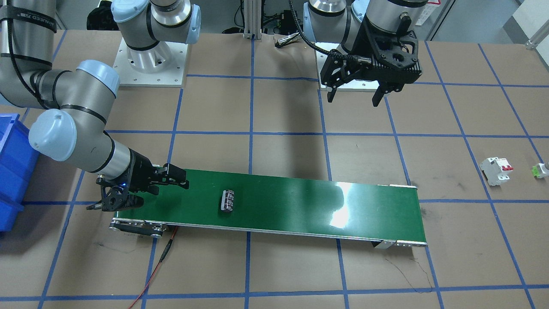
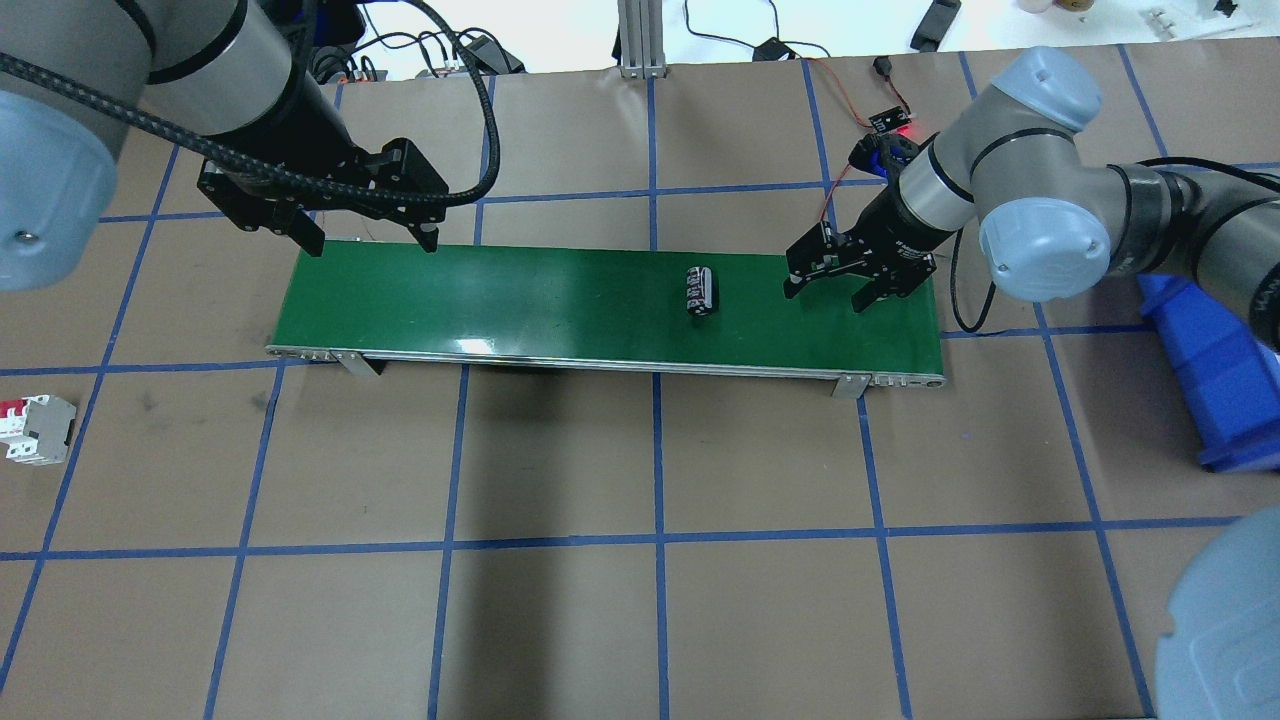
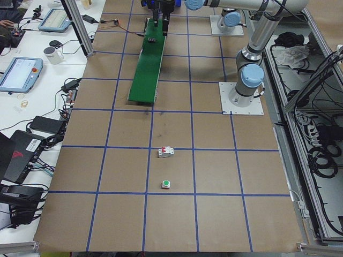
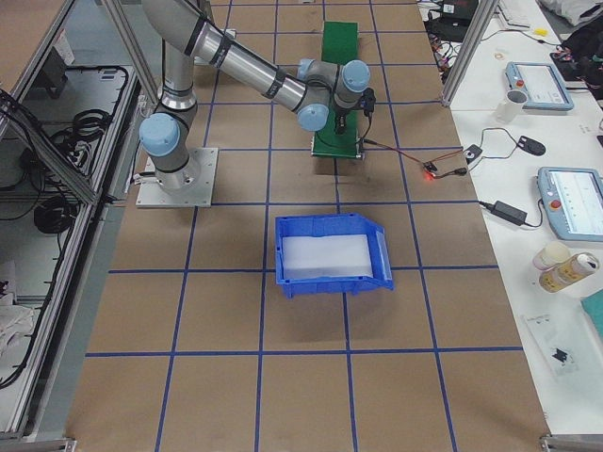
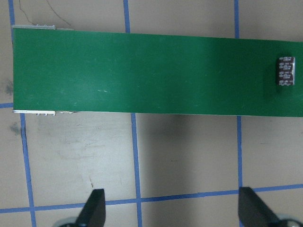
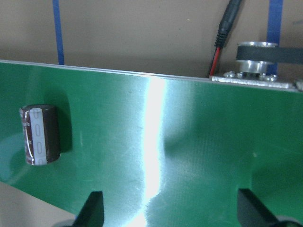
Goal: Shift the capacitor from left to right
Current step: 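Lower the right gripper onto the capacitor riding the belt and close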
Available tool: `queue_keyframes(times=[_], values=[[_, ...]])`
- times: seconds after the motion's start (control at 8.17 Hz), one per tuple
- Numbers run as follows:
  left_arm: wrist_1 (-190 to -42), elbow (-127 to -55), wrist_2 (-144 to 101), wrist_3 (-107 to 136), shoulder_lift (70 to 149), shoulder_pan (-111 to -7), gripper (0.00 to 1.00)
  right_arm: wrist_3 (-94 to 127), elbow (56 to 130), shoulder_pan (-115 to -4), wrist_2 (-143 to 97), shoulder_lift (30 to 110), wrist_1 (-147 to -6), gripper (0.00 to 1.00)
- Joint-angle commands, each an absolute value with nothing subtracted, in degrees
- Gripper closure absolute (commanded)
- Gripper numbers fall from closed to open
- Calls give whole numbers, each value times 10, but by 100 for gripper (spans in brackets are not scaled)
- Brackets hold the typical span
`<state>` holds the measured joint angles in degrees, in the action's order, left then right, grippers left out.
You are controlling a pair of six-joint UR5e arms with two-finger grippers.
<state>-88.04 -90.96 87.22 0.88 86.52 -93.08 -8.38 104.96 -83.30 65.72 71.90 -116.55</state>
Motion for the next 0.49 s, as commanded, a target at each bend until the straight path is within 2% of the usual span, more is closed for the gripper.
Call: queue_keyframes(times=[0.0,0.37], values=[[-882,-911,873,9,864,-931,0,-79,1047,-837,654,719,-1168,0],[-882,-912,873,9,864,-931,0,-55,1043,-859,656,721,-1180,0]])
